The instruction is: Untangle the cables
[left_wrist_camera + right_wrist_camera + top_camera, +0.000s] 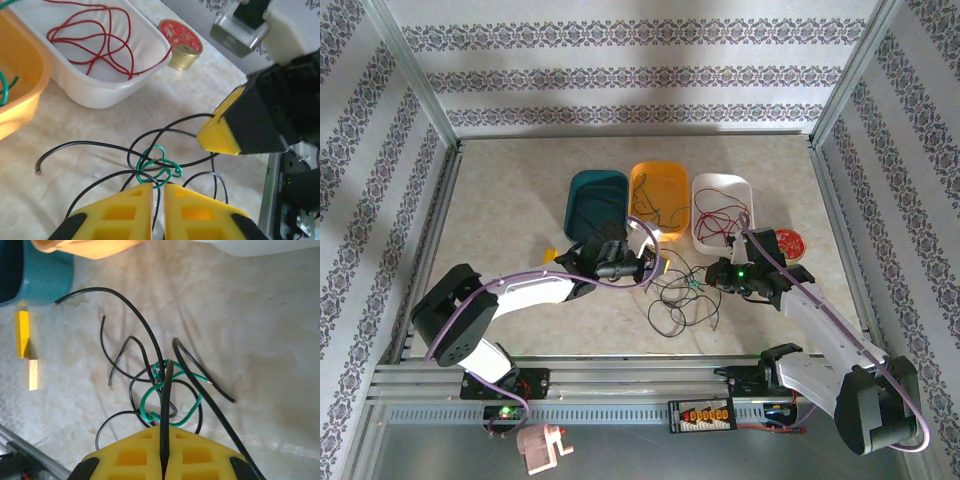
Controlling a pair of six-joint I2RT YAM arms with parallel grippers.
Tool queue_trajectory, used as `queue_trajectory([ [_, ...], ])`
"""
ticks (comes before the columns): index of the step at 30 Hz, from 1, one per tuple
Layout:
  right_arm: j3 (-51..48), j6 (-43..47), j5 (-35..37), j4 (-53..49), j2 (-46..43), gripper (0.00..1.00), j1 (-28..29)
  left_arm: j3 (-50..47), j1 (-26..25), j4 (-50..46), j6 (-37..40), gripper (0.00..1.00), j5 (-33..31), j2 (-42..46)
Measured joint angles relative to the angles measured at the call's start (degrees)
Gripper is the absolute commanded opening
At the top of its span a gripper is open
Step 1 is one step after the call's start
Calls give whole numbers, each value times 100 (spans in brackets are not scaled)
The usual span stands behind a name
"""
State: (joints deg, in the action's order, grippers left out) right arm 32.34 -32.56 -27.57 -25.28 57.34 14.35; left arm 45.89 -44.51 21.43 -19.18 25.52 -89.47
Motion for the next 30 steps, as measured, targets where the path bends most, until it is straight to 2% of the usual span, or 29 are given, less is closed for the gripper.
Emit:
queue_trajectory([
  [4,0,37,-378,111,-146,0,4,39,-11,-7,-39,47,107,-280],
  [12,28,-24,-769,376,-317,0,92,254,-278,-330,273,59,109,-529],
  [16,177,-129,-935,549,-321,0,92,310,-382,-332,420,60,127,-763],
  [19,278,-273,-1043,688,-323,0,92,313,-382,-323,479,53,125,-1010],
  [23,404,-476,-1154,813,-385,0,90,313,-382,-264,542,16,81,-1392],
  [25,474,-560,-1215,861,-437,0,90,313,-382,-151,492,3,15,-1569],
  [26,511,-614,-1252,887,-461,0,87,310,-380,-50,466,0,-28,-1659],
  [30,581,-732,-1344,949,-535,0,76,245,-348,398,223,0,-127,-1797],
])
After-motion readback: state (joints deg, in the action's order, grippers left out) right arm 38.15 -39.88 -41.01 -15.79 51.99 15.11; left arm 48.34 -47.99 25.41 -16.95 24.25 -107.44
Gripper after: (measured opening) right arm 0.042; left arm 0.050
